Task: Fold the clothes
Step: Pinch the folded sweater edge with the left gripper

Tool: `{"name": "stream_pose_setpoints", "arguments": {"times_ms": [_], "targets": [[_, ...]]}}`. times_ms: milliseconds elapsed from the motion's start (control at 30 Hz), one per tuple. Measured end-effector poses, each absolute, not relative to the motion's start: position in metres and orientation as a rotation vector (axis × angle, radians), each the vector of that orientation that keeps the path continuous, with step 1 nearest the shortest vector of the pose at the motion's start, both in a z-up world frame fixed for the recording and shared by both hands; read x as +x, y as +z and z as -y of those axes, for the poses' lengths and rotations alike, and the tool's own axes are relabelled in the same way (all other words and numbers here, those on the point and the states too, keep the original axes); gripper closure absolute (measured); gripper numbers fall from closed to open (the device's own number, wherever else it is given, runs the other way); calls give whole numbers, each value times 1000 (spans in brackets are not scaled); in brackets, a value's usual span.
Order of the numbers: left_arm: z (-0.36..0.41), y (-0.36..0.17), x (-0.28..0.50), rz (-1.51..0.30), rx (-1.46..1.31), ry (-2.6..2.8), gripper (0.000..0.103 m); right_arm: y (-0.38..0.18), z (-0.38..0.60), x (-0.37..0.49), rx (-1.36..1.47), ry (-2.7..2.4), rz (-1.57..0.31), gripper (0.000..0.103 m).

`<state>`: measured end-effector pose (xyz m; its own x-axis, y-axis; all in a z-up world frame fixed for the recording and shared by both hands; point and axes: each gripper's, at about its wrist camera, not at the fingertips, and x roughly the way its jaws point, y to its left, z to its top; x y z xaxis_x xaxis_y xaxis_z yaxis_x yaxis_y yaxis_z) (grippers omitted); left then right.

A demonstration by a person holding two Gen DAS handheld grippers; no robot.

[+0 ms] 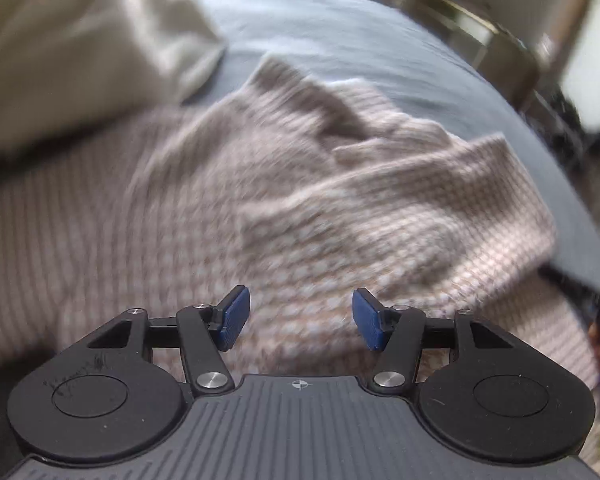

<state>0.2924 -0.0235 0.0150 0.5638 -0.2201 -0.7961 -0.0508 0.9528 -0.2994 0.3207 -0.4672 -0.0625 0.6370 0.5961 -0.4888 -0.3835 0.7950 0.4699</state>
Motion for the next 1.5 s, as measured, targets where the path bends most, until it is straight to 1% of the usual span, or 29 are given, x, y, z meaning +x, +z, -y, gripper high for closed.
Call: {"name": "stream_pose_setpoints", "arguments": {"times_ms": [67,133,200,367,400,467,533,600,833,1167,1500], "targets": [[16,4,290,-979,-427,-102,45,-63,467,320,343,571,-671,85],[13,-6,287,-963,-502,-91,42,-63,467,320,347,572,-668,85],[8,-12,287,-948,-565,-82,41,-63,467,320,350,572,-665,85],[-2,-18,286,-894,-666,-80,42,-64,468,320,358,576,-664,85],[-1,-20,286,-882,-668,-86,47,-64,468,320,360,577,-664,85],[2,-22,284,-862,-648,-79,59,-64,468,321,364,578,-664,85],[1,-23,281,-837,-640,-73,85,-65,468,321,368,580,-663,85],[-4,-19,276,-809,-662,-67,93,-65,468,321,372,581,-663,85],[-20,11,259,-704,-674,-48,95,-65,467,320,372,581,-662,85],[-35,27,250,-645,-702,-18,96,-66,468,320,372,585,-661,84],[-37,33,250,-602,-646,8,96,-66,470,322,371,590,-661,83]]}}
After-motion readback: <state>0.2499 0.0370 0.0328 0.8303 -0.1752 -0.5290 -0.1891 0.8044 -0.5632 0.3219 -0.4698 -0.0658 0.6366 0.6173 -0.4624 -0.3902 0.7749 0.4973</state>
